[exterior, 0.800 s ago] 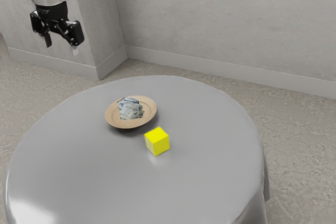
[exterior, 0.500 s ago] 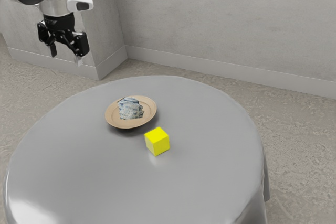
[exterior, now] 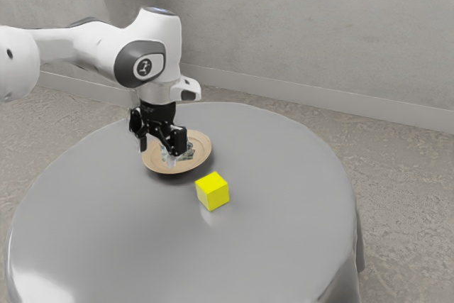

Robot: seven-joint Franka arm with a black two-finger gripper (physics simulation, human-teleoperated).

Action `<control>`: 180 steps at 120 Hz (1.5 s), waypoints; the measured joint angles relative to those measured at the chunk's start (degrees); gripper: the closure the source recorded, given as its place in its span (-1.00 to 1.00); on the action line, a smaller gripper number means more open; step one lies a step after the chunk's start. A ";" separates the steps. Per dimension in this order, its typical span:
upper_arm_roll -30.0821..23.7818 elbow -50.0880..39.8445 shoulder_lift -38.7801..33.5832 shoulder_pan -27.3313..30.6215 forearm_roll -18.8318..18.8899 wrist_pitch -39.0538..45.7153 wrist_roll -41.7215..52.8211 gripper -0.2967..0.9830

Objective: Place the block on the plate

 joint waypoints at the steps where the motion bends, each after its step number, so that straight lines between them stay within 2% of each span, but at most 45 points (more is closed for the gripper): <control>1: -0.19 0.00 0.19 -0.02 -0.12 0.17 0.11 -0.54; 17: -2.17 -0.20 3.19 0.15 -2.20 2.82 1.52 -0.54; 32: -2.35 4.59 9.57 1.60 -3.29 5.34 2.69 -0.53; 48: -2.36 5.72 13.56 2.90 -3.67 8.05 3.72 -0.54; 87: -2.35 9.31 17.80 3.51 -3.47 11.87 5.44 -0.54; 180: -3.83 11.26 25.35 3.33 -3.81 18.89 7.03 -0.54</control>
